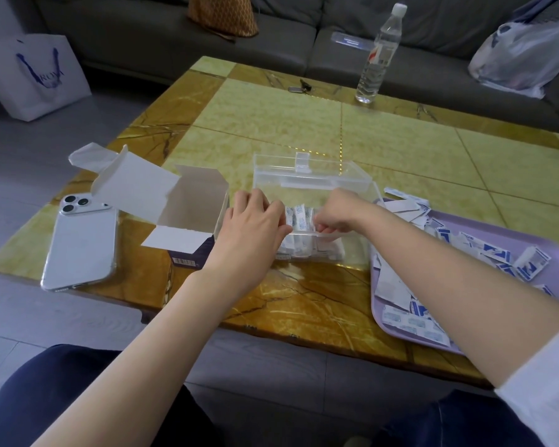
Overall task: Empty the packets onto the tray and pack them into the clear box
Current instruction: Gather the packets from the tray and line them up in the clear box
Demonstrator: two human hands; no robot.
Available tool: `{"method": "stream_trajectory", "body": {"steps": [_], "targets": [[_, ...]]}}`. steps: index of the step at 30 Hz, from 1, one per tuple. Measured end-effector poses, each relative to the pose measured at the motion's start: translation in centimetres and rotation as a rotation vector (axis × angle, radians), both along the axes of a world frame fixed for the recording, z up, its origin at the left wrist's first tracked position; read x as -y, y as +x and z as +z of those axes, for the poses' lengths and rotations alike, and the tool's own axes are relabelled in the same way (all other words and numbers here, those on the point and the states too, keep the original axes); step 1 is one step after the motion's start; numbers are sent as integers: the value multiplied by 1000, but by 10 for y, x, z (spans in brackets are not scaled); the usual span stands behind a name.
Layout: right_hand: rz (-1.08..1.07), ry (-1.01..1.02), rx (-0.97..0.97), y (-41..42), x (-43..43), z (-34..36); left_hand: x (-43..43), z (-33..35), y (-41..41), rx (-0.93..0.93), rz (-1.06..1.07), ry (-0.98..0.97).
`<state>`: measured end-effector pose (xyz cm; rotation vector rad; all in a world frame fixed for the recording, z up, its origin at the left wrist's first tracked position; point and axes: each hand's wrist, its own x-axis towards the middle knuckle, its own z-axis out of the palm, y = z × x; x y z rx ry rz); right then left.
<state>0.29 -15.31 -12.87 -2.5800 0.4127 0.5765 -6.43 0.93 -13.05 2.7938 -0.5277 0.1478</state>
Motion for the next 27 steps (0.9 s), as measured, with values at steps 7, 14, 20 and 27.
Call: {"method": "stream_trajectory", "body": {"steps": [7,14,20,27], "targets": [[68,63,8,1,-4,-4,0,0,0,7,-4,1],[62,34,77,6,-3,-6,1,1,1,0,-2,6],[135,-111,106,9,-15,-11,1,2,1,-5,0,12],[89,-86,116,9,-3,-6,0,2,1,-2,-6,6]]}}
